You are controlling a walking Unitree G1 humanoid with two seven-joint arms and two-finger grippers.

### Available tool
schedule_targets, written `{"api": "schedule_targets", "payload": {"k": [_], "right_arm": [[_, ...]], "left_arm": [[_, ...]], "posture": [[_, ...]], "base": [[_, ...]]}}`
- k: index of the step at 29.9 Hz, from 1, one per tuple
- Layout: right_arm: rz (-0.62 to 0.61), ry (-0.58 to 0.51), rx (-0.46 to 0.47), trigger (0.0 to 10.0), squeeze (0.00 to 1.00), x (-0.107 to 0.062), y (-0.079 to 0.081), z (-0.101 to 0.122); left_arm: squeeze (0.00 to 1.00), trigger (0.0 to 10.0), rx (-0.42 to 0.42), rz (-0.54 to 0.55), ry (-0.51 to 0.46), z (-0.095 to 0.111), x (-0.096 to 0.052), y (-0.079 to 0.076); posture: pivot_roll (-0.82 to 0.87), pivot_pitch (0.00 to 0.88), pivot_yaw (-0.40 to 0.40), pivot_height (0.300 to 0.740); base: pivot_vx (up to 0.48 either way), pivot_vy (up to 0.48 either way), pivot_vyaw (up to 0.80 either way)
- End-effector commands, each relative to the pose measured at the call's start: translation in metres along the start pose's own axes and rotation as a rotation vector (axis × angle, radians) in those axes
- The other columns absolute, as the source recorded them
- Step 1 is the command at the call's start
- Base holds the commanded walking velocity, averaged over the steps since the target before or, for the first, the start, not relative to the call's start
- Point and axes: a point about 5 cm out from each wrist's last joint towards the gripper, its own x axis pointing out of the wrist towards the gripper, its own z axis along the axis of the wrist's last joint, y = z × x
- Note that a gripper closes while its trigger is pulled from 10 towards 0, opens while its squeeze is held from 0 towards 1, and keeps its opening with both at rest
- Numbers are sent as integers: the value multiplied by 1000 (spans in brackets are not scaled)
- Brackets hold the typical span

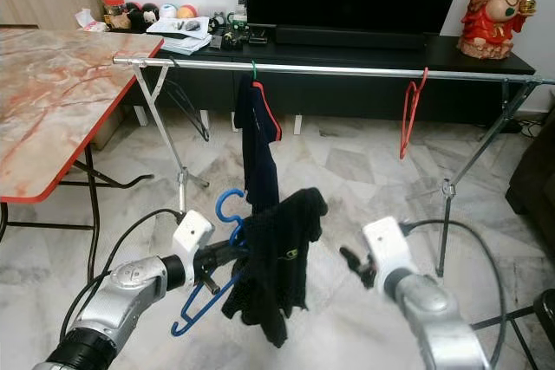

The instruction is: Hang hanger

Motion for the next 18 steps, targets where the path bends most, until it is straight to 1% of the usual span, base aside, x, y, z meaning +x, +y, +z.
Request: {"api": "schedule_targets", "payload": {"k": [1,2,3,5,7,8,10,11,12,14,16,17,18], "right_arm": [[-2,-62,26,10000,0,0,-4,12],[-7,-95,16,10000,0,1,-7,19],[-1,-103,-11,10000,0,2,-8,22],[29,-101,-70,10000,0,3,-9,25],[79,-69,-122,10000,0,4,-8,23],[159,-33,-199,10000,0,3,-6,20],[276,-22,-336,10000,0,0,-6,20],[280,-28,-335,10000,0,0,-8,22],[286,-37,-352,10000,0,1,-13,26],[304,-31,-384,10000,0,3,-16,29],[425,-19,-442,10000,0,2,-16,34],[437,-18,-446,10000,0,2,-16,35],[488,-28,-459,10000,0,0,-13,36]], "left_arm": [[0,10000,41,-18,-14,3,1,-3],[0,10000,54,-39,-6,1,1,-6],[0,10000,67,-52,1,0,0,-7],[0,10000,87,-70,15,-2,0,-8],[0,10000,97,-92,19,-3,-1,-10],[0,10000,108,-115,27,-4,-1,-11],[0,10000,158,-170,51,-7,-3,-13],[0,10000,171,-182,58,-8,-3,-14],[0,10000,217,-204,101,-12,-6,-13],[0,10000,239,-210,118,-14,-6,-11],[0,10000,267,-217,125,-12,-5,-9],[0,10000,269,-218,125,-12,-5,-9],[0,10000,272,-231,120,-10,-4,-9]], "posture": [[-23,18,-17,740],[-26,16,-16,740],[-26,16,-16,740],[-26,16,-16,740],[-31,12,-12,740],[-31,10,-10,740],[-34,12,-9,740],[-37,12,-10,740],[-41,12,-11,740],[-43,16,-14,740],[-41,16,-17,740],[-41,16,-17,740],[-39,18,-19,740]], "base": [[0,0,0],[0,0,0],[0,0,0],[0,0,0],[0,0,0],[0,0,0],[0,0,0],[0,0,0],[0,0,0],[0,0,0],[0,0,0],[0,0,0],[0,0,0]]}}
